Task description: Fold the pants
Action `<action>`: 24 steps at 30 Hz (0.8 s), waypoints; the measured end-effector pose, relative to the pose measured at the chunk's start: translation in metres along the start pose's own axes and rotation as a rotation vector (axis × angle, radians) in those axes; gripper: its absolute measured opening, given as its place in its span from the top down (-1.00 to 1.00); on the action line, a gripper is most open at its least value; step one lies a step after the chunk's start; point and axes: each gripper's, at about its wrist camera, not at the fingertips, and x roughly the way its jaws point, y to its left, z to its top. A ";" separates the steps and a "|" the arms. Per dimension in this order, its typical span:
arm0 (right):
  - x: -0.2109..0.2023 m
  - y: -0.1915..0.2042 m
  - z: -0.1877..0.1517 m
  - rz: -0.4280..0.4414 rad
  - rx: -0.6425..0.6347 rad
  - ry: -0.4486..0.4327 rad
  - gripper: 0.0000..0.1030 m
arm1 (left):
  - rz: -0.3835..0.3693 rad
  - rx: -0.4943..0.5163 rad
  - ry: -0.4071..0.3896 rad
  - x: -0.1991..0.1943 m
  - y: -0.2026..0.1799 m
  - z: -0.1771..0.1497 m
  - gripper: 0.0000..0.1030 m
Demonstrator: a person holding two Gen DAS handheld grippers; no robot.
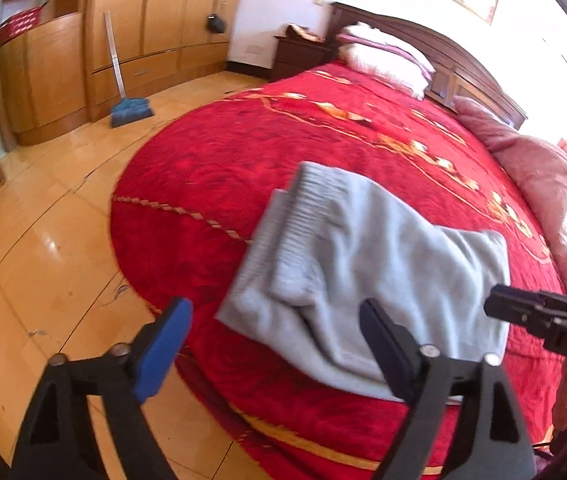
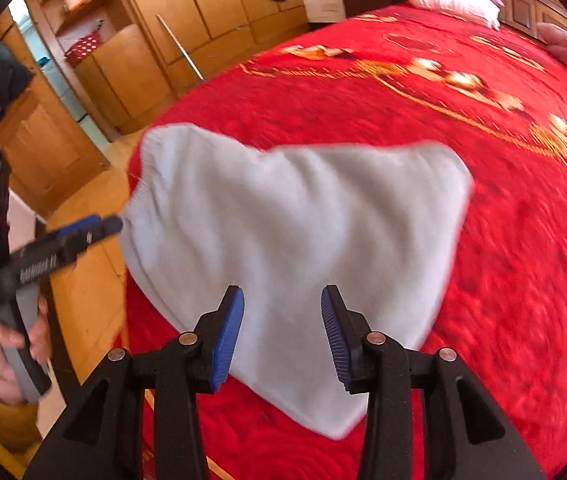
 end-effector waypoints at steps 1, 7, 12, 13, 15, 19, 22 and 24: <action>0.001 -0.003 -0.005 -0.006 0.002 0.004 0.19 | -0.008 0.008 0.009 0.003 -0.004 0.000 -0.46; 0.014 -0.012 -0.031 -0.004 0.019 0.040 0.19 | 0.023 -0.066 0.093 0.040 -0.003 0.003 -0.37; 0.023 -0.016 -0.039 -0.001 0.023 0.062 0.19 | 0.034 -0.093 0.114 0.057 0.000 0.004 -0.36; 0.023 -0.016 -0.040 0.002 0.024 0.062 0.19 | 0.038 -0.087 0.112 0.059 -0.001 0.005 -0.36; 0.022 -0.016 -0.042 0.005 0.026 0.060 0.19 | 0.045 -0.075 0.102 0.061 -0.002 0.007 -0.36; 0.020 -0.015 -0.044 0.006 0.027 0.057 0.19 | 0.066 -0.070 0.082 0.058 -0.005 0.009 -0.35; 0.022 -0.018 -0.045 0.008 0.030 0.061 0.19 | 0.096 -0.045 0.058 0.050 -0.010 0.009 -0.35; 0.022 -0.018 -0.045 0.011 0.036 0.063 0.19 | 0.119 -0.024 0.033 0.041 -0.014 0.008 -0.35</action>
